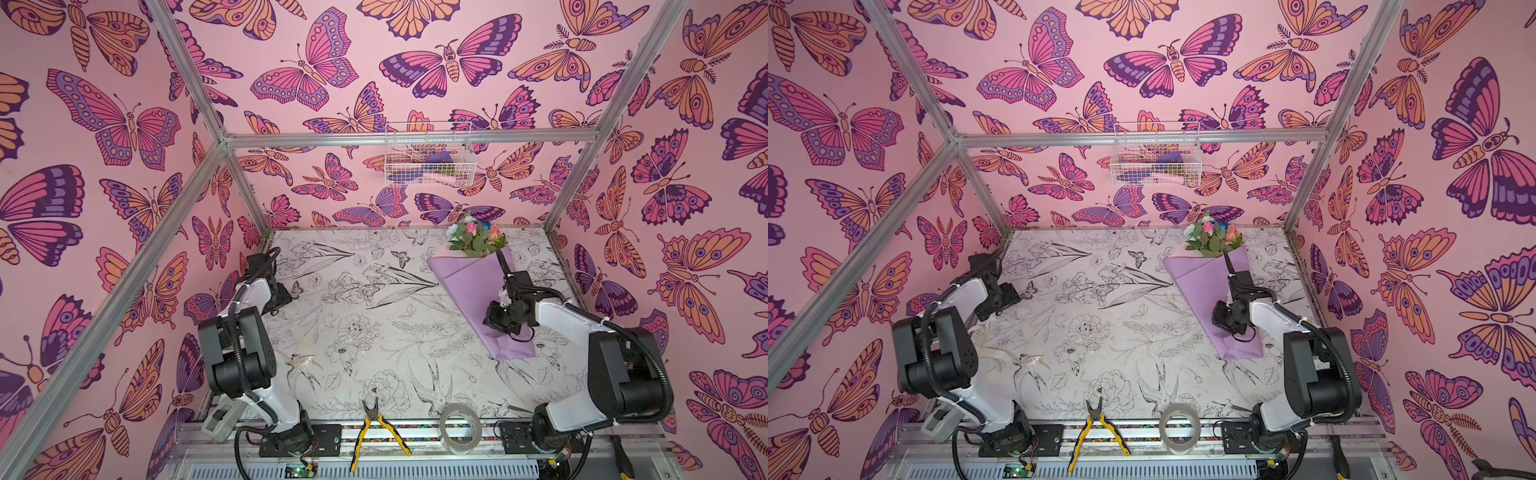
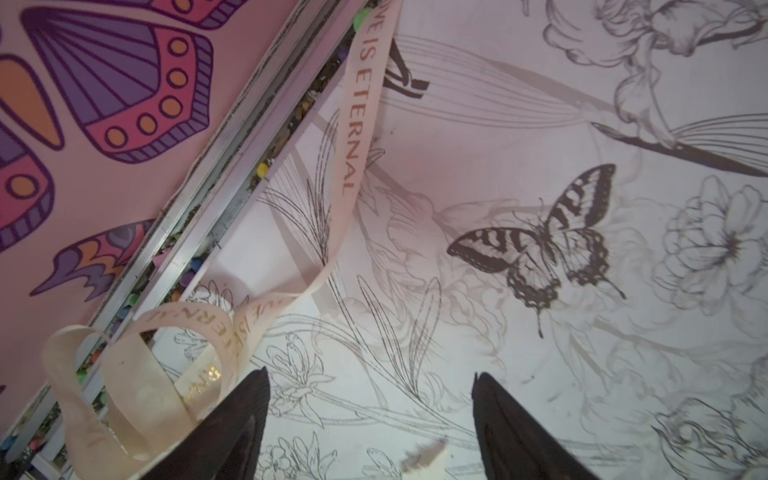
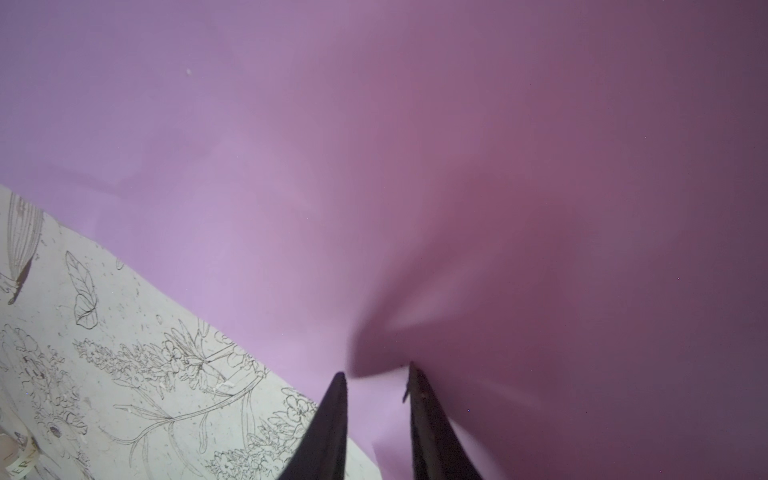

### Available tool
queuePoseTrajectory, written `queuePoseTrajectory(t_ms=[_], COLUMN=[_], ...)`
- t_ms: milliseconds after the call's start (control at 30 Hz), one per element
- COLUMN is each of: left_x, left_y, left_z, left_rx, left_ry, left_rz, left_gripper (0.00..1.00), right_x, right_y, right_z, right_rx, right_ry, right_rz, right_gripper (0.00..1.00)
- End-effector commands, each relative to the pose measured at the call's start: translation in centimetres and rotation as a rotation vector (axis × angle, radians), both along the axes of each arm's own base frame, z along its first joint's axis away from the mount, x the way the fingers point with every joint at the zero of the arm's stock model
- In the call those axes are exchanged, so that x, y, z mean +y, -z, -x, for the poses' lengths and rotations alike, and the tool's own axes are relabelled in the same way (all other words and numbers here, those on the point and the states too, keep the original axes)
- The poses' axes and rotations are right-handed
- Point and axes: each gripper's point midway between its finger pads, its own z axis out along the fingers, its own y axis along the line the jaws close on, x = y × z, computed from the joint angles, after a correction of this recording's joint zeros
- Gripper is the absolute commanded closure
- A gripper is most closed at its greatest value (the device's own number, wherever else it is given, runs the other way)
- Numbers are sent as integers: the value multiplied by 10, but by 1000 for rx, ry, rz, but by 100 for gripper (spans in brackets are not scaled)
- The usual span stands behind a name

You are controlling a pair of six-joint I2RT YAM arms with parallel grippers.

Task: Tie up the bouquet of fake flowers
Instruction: 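Grasp the cream ribbon with the left gripper while the right holds the wrap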

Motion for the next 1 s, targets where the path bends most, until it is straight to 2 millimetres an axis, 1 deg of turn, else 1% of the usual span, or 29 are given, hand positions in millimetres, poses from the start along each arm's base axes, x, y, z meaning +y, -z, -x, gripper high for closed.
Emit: queuePoseTrajectory(t_ms=[0, 33, 233, 267, 333, 433, 533, 633, 700, 733, 800, 900, 967], left_x=[11, 14, 26, 27, 28, 26, 23, 15, 5, 0, -18, -69, -122], left_y=[7, 11, 31, 35, 41, 46, 50, 53, 50, 46, 34, 0, -33], left_z=[2, 1, -5, -5, -6, -10, -13, -18, -25, -30, -41, -65, -83], left_rx=[48, 50, 74, 90, 107, 116, 113, 97, 68, 50, 12, -100, -210], left_ry=[13, 2, -39, -45, -49, -44, -32, -20, 0, 14, 59, 171, 283], left_rz=[3, 19, 75, 83, 98, 122, 148, 195, 229, 238, 253, 292, 347], left_gripper=[24, 27, 31, 32, 35, 43, 60, 86, 100, 100, 100, 100, 100], right_x=[2, 2, 2, 2, 3, 3, 3, 2, 1, 1, 2, 3, 4], right_y=[-2, -1, 0, 9, 10, 13, 15, 18, 20, 21, 23, 26, 29], right_z=[-9, -10, -12, -9, -9, -9, -7, -5, -4, -4, -4, -7, -8], right_rx=[-13, -9, -9, 21, 21, 29, 42, 48, 51, 50, 49, 50, 55], right_ry=[5, 6, 8, 11, 11, 13, 10, 9, 12, 11, 10, 8, 6], right_rz=[14, 17, 16, 18, 14, 15, 16, 25, 29, 27, 23, 18, 16], right_gripper=[72, 72, 73, 73, 73, 73, 73, 73, 73, 73, 73, 74, 74])
